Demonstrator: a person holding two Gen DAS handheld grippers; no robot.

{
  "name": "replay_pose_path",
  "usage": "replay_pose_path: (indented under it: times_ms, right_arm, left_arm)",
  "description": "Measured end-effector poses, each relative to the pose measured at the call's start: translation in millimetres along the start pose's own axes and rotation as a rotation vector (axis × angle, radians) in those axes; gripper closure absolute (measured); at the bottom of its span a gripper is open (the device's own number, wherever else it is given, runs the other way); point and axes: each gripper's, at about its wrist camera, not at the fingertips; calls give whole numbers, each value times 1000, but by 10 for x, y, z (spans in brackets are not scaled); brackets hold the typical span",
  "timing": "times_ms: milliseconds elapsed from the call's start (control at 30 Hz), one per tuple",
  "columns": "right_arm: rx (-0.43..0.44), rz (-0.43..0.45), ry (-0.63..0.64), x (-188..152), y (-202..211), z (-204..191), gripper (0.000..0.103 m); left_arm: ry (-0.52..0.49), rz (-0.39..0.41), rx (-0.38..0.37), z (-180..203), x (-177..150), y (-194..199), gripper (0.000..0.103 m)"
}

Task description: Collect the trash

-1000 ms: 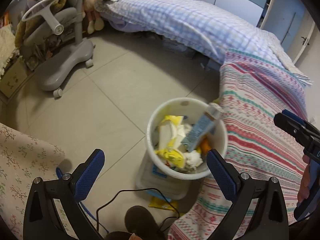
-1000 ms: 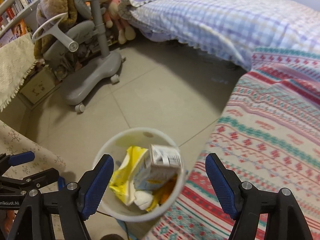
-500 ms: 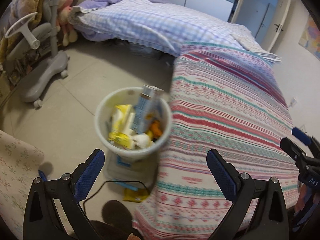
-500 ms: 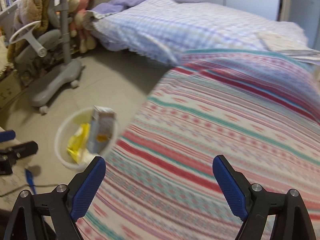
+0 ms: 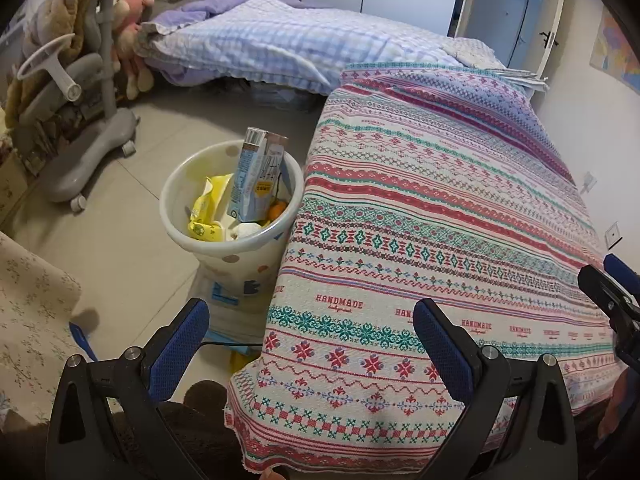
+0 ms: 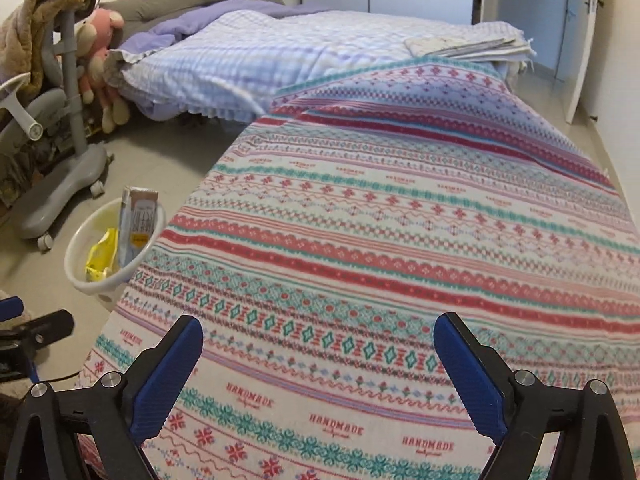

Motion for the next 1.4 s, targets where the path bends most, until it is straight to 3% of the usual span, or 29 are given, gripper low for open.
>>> replay_pose_path:
  times_ms: [1400]
  right_arm:
    - [-28, -5, -15, -123, -109, 68, 7]
  left_arm:
    - [40, 40, 33, 112, -23, 43, 0]
Point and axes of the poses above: each gripper's, at about its wrist camera, not at the fingertips, and y roughly against the way its jaws point, z to its right, x to its top, and after that the axes turned 3 degrees about -y, right-handed
